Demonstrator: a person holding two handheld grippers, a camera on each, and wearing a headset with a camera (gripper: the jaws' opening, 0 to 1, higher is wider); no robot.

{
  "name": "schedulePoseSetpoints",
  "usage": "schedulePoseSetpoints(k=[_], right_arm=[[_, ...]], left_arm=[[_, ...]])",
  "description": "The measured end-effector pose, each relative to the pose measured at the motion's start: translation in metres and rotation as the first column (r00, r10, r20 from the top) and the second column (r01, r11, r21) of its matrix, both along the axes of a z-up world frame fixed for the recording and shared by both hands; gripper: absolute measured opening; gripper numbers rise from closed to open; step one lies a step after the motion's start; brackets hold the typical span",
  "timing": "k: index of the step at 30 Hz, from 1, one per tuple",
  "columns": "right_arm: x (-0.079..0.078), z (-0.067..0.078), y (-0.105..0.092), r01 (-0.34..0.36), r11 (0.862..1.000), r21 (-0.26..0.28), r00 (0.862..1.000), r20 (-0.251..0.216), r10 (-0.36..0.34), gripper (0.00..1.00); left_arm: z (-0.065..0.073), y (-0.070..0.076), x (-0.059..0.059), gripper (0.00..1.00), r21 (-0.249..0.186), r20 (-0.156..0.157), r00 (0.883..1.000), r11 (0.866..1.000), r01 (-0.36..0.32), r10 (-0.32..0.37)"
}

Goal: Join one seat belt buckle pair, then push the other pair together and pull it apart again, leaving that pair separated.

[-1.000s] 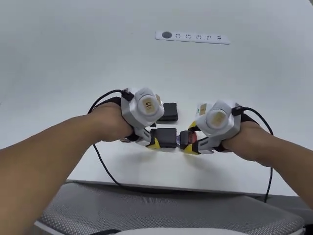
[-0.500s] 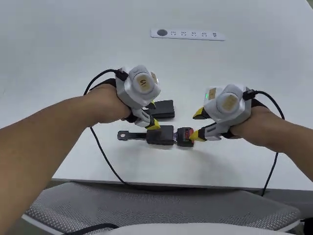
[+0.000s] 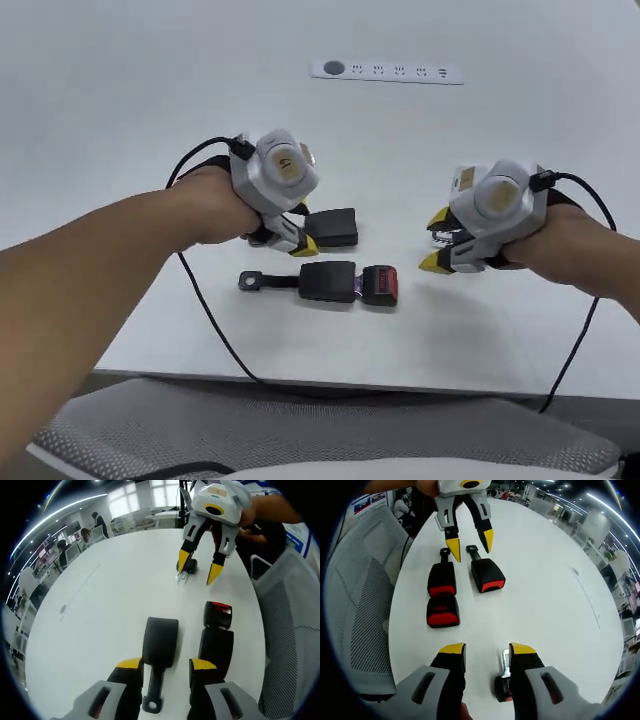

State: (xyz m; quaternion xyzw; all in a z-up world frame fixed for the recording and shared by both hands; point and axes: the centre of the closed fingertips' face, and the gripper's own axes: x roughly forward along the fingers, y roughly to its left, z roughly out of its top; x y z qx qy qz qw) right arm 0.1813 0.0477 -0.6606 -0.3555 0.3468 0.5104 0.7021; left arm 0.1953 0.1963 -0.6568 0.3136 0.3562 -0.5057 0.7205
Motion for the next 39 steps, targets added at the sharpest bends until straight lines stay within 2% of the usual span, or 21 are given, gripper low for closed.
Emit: schedulePoseSetpoints(k=[5,7,10,15,17,20,24,25,26,31,37,39], right_arm=[[0.012,-0.003,-0.019,0.027,1.000,-0.013,1.000,0.008,-0.027,0.34],[0.015,-0.006,-0.028,0.030,0.999,-0.034,0.999,0.013,-0.029,0.34],[0.018,-0.005,-0.038,0.036,0.998,-0.050,0.999,0.015,-0.035,0.34],[0.026,-0.006,-0.054,0.050,0.996,-0.073,0.999,0.016,-0.049,0.34],[0.027,-0.006,-0.057,0.051,0.996,-0.078,0.999,0.014,-0.050,0.34],[0.024,-0.011,-0.062,0.041,0.995,-0.089,0.999,-0.007,-0.042,0.34],[0.024,-0.020,-0.071,0.027,0.993,-0.114,0.999,-0.021,-0.030,0.34],[0.024,-0.019,-0.072,0.028,0.993,-0.116,0.999,-0.029,-0.032,0.34],[0.023,-0.017,-0.071,0.030,0.993,-0.117,0.999,-0.032,-0.034,0.34],[0.029,-0.025,-0.077,0.031,0.991,-0.129,0.997,-0.063,-0.040,0.34],[0.028,-0.030,-0.077,0.045,0.996,-0.081,0.991,-0.118,-0.054,0.34],[0.027,-0.030,-0.076,0.038,0.997,-0.071,0.991,-0.127,-0.047,0.34]], left_arm=[[-0.002,0.001,0.011,0.37,0.010,-0.005,1.000,1.000,0.009,-0.009],[-0.004,0.000,0.009,0.38,0.019,-0.006,1.000,1.000,0.012,-0.012],[-0.010,-0.001,0.014,0.38,0.039,-0.014,0.999,0.999,0.031,-0.031],[-0.010,-0.004,0.019,0.38,0.056,-0.013,0.999,0.997,0.050,-0.049],[-0.012,-0.006,0.018,0.38,0.055,-0.018,0.998,0.996,0.065,-0.064],[-0.014,-0.012,0.013,0.38,0.061,-0.022,0.990,0.988,0.143,-0.142],[-0.015,-0.009,0.018,0.35,0.070,-0.033,0.991,0.988,0.134,-0.132],[-0.017,-0.011,0.016,0.33,0.069,-0.051,0.989,0.988,0.139,-0.136],[-0.018,-0.011,0.015,0.32,0.070,-0.055,0.989,0.987,0.143,-0.140],[-0.026,-0.011,0.016,0.32,0.090,-0.063,0.985,0.982,0.166,-0.161],[-0.033,-0.010,0.015,0.32,0.121,-0.064,0.977,0.971,0.208,-0.201],[-0.032,-0.010,0.016,0.32,0.123,-0.075,0.979,0.972,0.199,-0.191]])
